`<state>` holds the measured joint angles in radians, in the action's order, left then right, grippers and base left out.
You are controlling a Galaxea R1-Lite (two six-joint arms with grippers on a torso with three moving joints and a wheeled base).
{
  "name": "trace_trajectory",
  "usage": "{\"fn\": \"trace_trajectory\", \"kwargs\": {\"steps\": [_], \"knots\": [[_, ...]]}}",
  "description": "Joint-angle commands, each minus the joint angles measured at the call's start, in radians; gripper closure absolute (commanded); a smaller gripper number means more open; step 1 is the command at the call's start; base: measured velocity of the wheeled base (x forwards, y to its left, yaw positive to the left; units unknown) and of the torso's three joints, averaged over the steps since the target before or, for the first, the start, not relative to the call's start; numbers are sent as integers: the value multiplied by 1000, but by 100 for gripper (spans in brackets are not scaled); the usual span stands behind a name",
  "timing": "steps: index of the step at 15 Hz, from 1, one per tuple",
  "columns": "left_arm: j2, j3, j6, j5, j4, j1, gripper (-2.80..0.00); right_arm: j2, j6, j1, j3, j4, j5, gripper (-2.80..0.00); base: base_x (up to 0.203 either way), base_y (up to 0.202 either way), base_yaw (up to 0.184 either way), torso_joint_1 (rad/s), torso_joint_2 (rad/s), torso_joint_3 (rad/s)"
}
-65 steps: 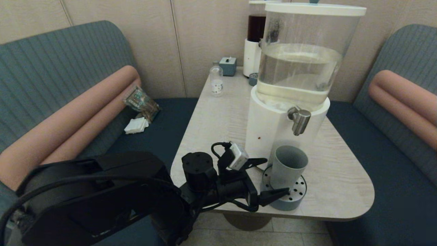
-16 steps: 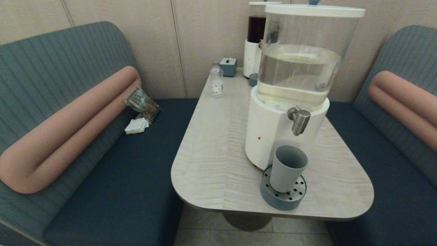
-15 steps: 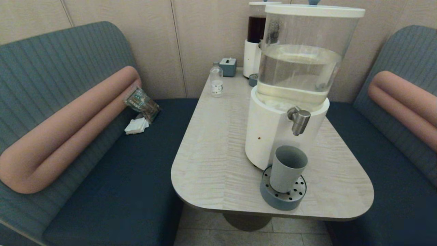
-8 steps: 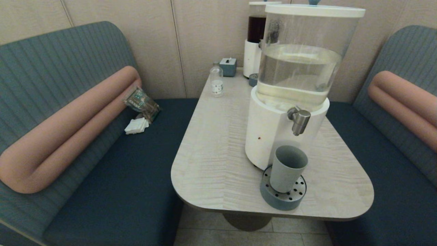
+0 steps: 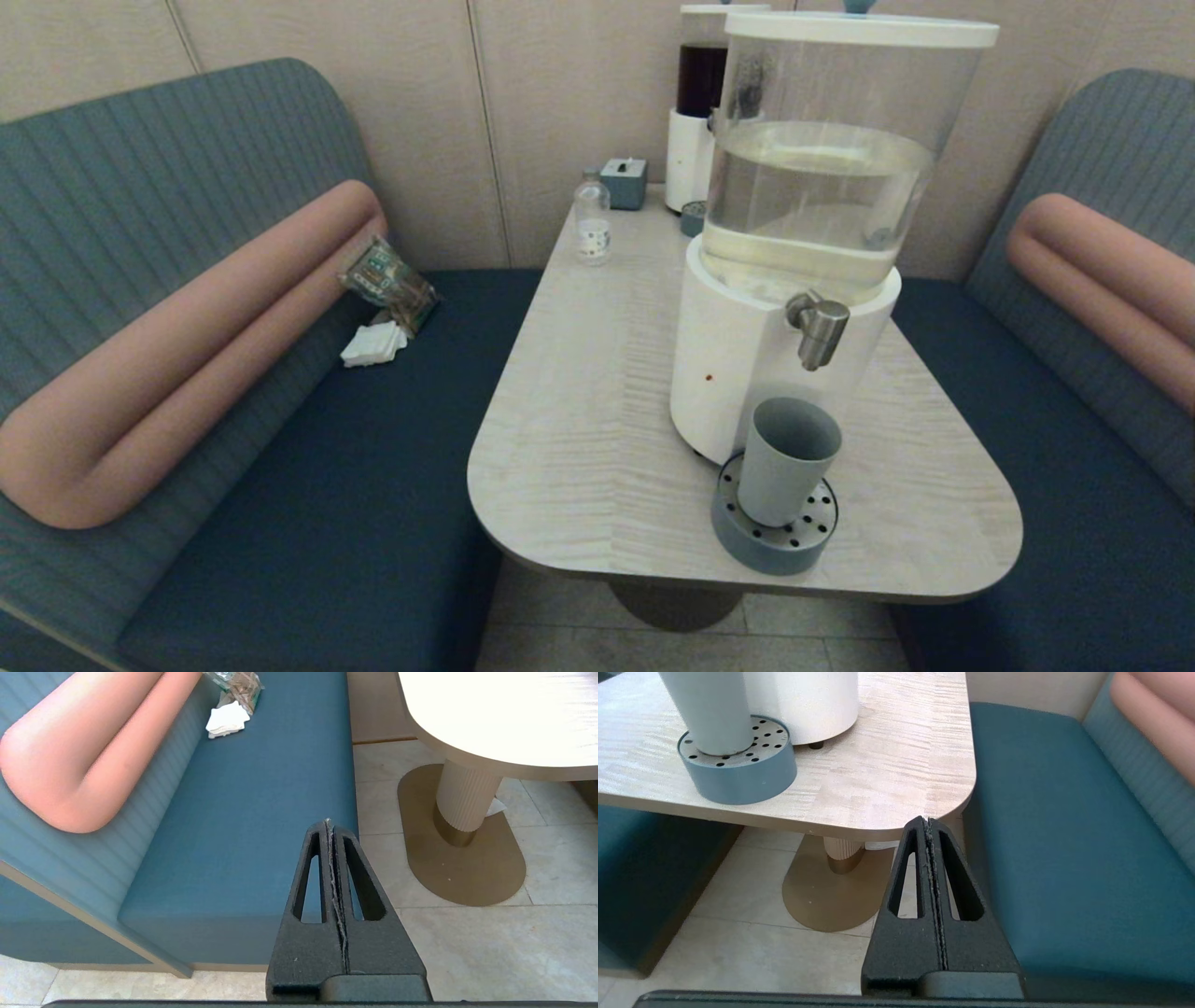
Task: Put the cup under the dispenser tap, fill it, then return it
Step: Turn on the faucet
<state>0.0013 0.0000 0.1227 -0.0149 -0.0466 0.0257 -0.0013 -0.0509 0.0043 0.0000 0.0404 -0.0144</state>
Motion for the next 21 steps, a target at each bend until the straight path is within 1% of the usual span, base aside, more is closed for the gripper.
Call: {"fn": "trace_trajectory", "kwargs": {"steps": [1, 5, 8, 9, 10, 11, 12, 13, 14, 15, 17, 18, 19, 20, 21], "knots": [[2, 0, 0, 0, -2, 0, 0, 0, -44, 0, 15, 5, 12, 0, 0, 0, 0, 0, 0, 0], [2, 0, 0, 0, -2, 0, 0, 0, -24, -3, -12, -71, 5, 0, 0, 0, 0, 0, 0, 0], [2, 0, 0, 0, -2, 0, 0, 0, -25, -3, -22, -79, 5, 0, 0, 0, 0, 0, 0, 0], [2, 0, 0, 0, -2, 0, 0, 0, -26, -3, -36, -82, 5, 0, 0, 0, 0, 0, 0, 0], [2, 0, 1, 0, -2, 0, 0, 17, -21, -2, -81, -92, 6, 0, 0, 0, 0, 0, 0, 0], [2, 0, 0, 0, -2, 0, 0, 47, 2, -2, -167, -119, 8, 0, 0, 0, 0, 0, 0, 0], [2, 0, 0, 0, -2, 0, 0, 93, 36, -1, -299, -158, 11, 0, 0, 0, 0, 0, 0, 0], [2, 0, 0, 0, -2, 0, 0, 161, 64, 2, -464, -197, 14, 0, 0, 0, 0, 0, 0, 0], [2, 0, 0, 0, -2, 0, 0, 256, 86, 4, -628, -230, 17, 0, 0, 0, 0, 0, 0, 0], [2, 0, 0, 0, -2, 0, 0, 396, 107, 6, -783, -261, 20, 0, 0, 0, 0, 0, 0, 0], [2, 0, 0, 0, -2, 0, 0, 672, 142, 11, -1056, -333, 26, 0, 0, 0, 0, 0, 0, 0], [2, 0, 0, 0, -2, 0, 0, 800, 159, 24, -1212, -405, 39, 0, 0, 0, 0, 0, 0, 0], [2, 0, 0, 0, -2, 0, 0, 920, 176, 42, -1354, -507, 63, 0, 0, 0, 0, 0, 0, 0], [2, 0, 0, 0, -2, 0, 0, 1011, 194, 58, -1446, -599, 92, 0, 0, 0, 0, 0, 0, 0], [2, 0, 0, 0, -2, 0, 0, 1093, 214, 76, -1508, -678, 137, 0, 0, 0, 0, 0, 0, 0]]}}
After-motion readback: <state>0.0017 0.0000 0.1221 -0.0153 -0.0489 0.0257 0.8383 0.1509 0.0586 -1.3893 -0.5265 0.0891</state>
